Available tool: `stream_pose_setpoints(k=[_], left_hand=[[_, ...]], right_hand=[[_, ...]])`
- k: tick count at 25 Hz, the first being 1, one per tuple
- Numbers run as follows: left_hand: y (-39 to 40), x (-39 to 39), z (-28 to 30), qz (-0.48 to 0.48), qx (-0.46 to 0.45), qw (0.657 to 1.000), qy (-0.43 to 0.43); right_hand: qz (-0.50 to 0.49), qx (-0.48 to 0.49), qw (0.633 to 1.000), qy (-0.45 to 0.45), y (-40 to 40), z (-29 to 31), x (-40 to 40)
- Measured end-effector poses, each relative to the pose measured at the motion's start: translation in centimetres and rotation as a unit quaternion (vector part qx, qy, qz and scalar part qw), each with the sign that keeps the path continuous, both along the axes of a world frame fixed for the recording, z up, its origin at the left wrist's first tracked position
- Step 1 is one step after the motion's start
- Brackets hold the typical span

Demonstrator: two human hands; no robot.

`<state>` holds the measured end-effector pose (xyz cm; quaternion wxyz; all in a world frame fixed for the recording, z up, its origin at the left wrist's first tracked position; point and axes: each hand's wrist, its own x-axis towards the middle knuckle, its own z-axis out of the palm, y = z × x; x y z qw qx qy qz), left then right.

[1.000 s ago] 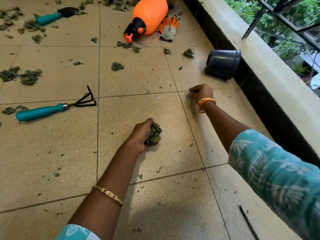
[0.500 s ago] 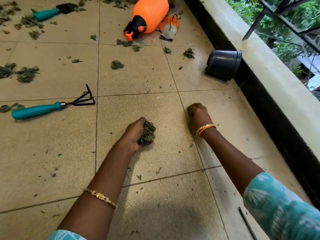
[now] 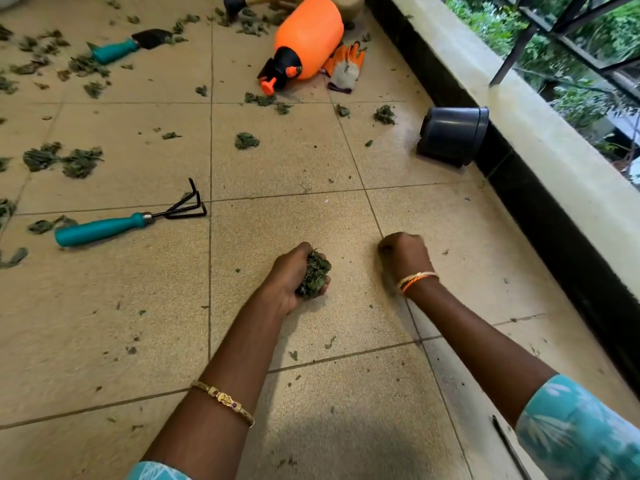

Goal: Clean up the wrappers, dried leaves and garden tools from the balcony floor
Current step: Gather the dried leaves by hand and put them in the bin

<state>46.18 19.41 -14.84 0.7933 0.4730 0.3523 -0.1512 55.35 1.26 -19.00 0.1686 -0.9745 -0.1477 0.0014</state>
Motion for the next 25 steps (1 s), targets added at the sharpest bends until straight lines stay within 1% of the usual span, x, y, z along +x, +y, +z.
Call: stream_pose_setpoints(k=[1,2,3,4,5,6,7,8,11,13,15,18,20,23,25], left_hand=[[0.4,-0.4,0.0,0.005,0.003,1.0,0.001],[1.0,-0.8,0.0,0.011,0.005,1.0,0.004],[1.6,-1.1,0.1,0.018,0.008,1.0,0.008],[2.3,-1.5,0.1,0.024,0.011,1.0,0.009],[3.1,-1.8,0.2,0.03,0.013,0.999,0.008],[4.0,-2.2,0.3,0.039,0.013,0.999,0.004],[5.0,-2.5,0.4,0.047,0.013,0.999,0.001],[6.0,-3.0,0.5,0.057,0.016,0.998,0.003],[10.1,-5.6,1.5,0.097,0.028,0.995,0.022],[12.7,-8.2,3.7,0.128,0.02,0.99,0.056],[14.8,-11.0,7.3,0.161,0.019,0.983,0.091],[17.4,-14.7,15.1,0.214,0.024,0.971,0.108],[18.3,-17.1,20.5,0.252,0.023,0.962,0.107],[18.5,-21.2,28.4,0.326,-0.003,0.94,0.103],[18.2,-24.0,33.2,0.391,-0.031,0.915,0.09]], right_hand=[[-0.072,0.114,0.989,0.067,0.4,1.1,0.3],[-0.139,0.252,0.946,0.151,0.9,2.2,0.5],[-0.177,0.389,0.872,0.238,1.6,3.2,0.5],[-0.189,0.5,0.786,0.311,2.4,4.0,0.2],[-0.188,0.577,0.705,0.367,3.4,4.5,-0.2],[-0.181,0.623,0.638,0.414,4.8,4.5,-0.8],[-0.171,0.647,0.589,0.453,6.4,4.6,-1.4],[-0.165,0.656,0.559,0.481,8.1,4.6,-2.1],[-0.177,0.646,0.508,0.542,14.0,5.7,-4.7],[-0.204,0.641,0.472,0.57,17.4,8.2,-6.7],[-0.223,0.618,0.46,0.597,20.3,11.9,-8.5],[-0.219,0.579,0.462,0.636,24.4,20.1,-11.7],[-0.214,0.552,0.47,0.654,26.7,25.8,-13.6],[-0.193,0.483,0.517,0.68,29.3,34.1,-16.7],[-0.179,0.426,0.546,0.699,31.0,38.8,-19.1]])
